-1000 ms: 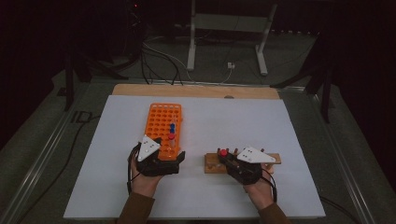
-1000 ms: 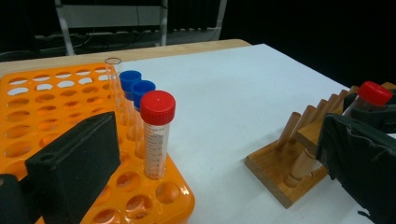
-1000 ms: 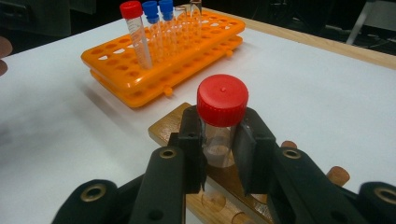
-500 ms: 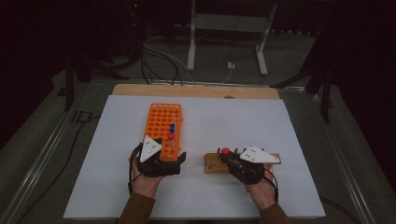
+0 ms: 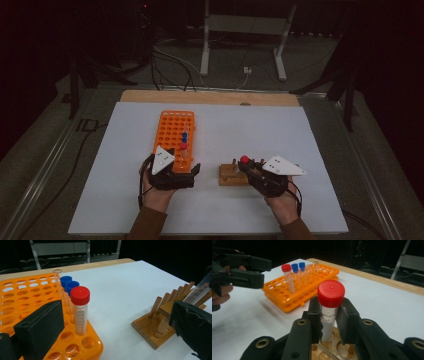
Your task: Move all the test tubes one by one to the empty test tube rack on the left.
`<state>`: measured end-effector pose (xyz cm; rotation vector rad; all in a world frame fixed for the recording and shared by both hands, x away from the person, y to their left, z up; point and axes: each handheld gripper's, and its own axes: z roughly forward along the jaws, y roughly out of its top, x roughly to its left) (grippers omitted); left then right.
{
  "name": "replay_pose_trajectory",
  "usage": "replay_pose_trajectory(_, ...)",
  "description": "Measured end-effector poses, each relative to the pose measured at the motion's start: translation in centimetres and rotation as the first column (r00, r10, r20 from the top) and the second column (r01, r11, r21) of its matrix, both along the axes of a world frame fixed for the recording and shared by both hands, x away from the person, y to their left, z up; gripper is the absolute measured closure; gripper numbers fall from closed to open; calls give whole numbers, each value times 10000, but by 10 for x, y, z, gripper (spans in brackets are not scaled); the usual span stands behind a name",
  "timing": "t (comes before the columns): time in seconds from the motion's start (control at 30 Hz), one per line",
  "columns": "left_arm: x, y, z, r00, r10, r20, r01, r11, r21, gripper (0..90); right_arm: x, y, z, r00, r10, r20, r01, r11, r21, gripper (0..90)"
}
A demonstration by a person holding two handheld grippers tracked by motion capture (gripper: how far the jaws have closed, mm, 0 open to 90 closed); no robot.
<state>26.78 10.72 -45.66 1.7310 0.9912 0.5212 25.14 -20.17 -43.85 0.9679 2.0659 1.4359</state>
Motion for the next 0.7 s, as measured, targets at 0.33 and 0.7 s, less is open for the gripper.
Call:
replay_pose_trajectory(0.33,-1,-1,0,9999,-94,63,93,9999,38,7,-4,-4,9,9997,-56,258,50,9997,244,744)
replay_pose_trajectory(0.7,-4,-10,0,9983,-492,313,477,9978,468,7,-7,-9,18,9988,-109,485,85,9987,498,744)
